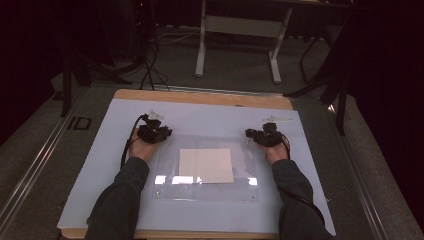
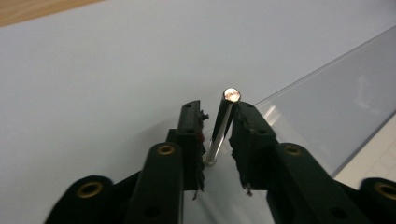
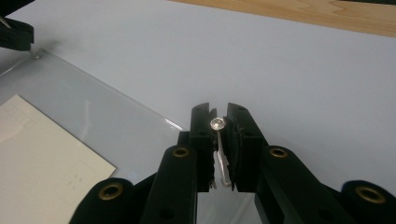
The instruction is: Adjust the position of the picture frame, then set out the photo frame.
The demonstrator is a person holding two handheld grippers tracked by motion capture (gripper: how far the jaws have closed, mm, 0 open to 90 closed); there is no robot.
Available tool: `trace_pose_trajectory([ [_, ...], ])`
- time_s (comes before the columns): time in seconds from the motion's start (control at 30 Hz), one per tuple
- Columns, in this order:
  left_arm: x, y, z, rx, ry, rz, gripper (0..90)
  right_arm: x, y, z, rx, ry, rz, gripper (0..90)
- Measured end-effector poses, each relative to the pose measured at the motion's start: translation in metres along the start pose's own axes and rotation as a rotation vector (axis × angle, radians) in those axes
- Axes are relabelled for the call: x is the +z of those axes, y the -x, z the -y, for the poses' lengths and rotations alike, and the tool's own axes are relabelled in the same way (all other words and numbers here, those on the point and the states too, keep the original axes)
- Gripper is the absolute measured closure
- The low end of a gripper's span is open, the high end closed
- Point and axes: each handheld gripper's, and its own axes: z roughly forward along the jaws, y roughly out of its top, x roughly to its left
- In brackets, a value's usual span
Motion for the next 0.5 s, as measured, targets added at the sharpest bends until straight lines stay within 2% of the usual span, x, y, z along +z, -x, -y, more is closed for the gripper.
trace_pose_trajectory([
  [0.1, -0.004, -0.002, 0.001, -0.007, 0.017, 0.007, 68.8, 0.0, 0.0, 0.0, -0.001, 0.001, -0.001, 81.6],
  [0.27, -0.015, -0.004, 0.005, -0.013, 0.072, 0.023, 66.1, 0.0, 0.001, 0.001, 0.004, 0.006, -0.009, 80.9],
  [0.37, -0.019, -0.006, 0.008, -0.038, 0.123, 0.038, 66.1, -0.001, 0.001, 0.002, -0.003, 0.009, -0.003, 79.2],
  [0.4, -0.019, -0.006, 0.008, -0.038, 0.123, 0.038, 66.4, -0.001, 0.001, 0.002, -0.003, 0.009, -0.003, 79.2],
  [0.5, -0.02, -0.008, 0.009, -0.039, 0.141, 0.053, 66.8, -0.003, -0.002, 0.004, -0.045, 0.006, 0.025, 78.8],
])
